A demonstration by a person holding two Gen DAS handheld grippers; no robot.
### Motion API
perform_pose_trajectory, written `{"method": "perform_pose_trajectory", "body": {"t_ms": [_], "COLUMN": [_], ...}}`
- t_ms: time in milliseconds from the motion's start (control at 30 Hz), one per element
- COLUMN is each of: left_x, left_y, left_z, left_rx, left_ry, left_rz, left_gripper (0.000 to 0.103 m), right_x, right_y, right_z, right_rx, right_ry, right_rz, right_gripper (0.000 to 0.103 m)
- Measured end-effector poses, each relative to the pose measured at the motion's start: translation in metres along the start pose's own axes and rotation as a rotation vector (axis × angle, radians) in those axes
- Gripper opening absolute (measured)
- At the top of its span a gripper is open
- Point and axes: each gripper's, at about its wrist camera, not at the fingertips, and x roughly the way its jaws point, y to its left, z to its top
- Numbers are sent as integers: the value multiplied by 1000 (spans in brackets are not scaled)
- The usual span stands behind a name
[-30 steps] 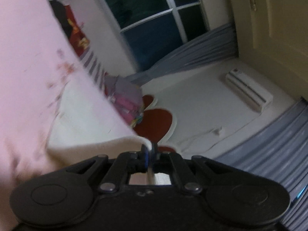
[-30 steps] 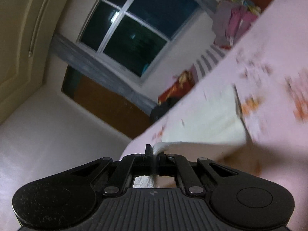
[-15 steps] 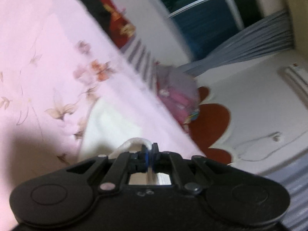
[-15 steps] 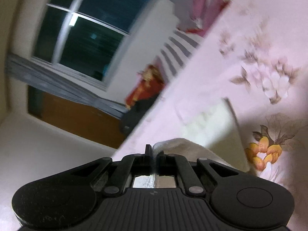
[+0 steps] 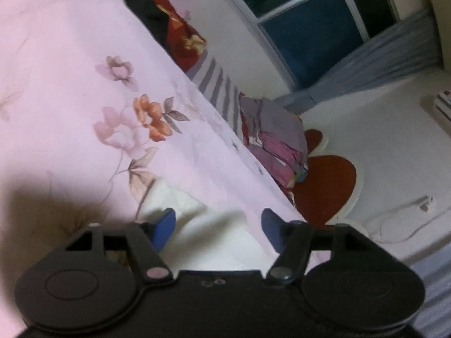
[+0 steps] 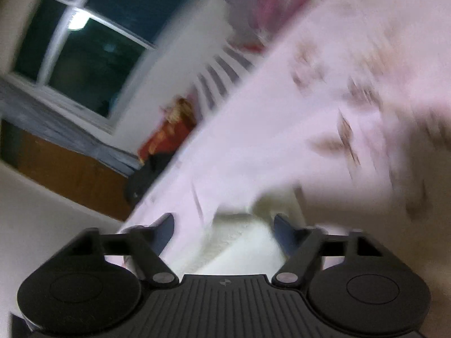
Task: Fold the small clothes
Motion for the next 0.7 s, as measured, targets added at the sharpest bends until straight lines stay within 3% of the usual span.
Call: {"method": "perform_pose_trajectory", "body": {"t_ms": [67, 100, 233, 267, 300, 333, 367, 567, 700], "left_x": [9, 14, 18, 20, 21, 21, 21, 11, 13], "left_y": [-3, -6, -22, -27, -29, -32, -33, -40, -52], "left_z": [-2, -5, -21, -23, -25, -27, -29, -40, -41], "left_rx": [65, 119, 305, 344, 366, 386, 395, 462, 547], "left_ry": [59, 86, 125, 130, 132, 140, 146, 92, 110], "left_rz": [46, 82, 173, 192, 206, 219, 212, 234, 305], "left_gripper": [50, 48, 43, 38, 31, 14, 9, 10, 29], "right_x": [3, 3, 4, 6, 7, 8, 10, -1, 4], "right_y": [5, 8, 19, 20, 21, 21, 23, 18, 18], "right_z": [-2, -6, -30, -37, -42, -48, -49, -56, -51], "right_rx": [-76, -139, -340, -395, -432, -459, -472, -444, -442], "right_ry": [49, 63, 130, 142, 153, 158, 151, 104, 126], "right_rz": [-24, -38, -106, -144, -173, -198, -216, -198, -237], "right_gripper": [74, 66, 57, 51, 36, 25, 6, 3, 6]}}
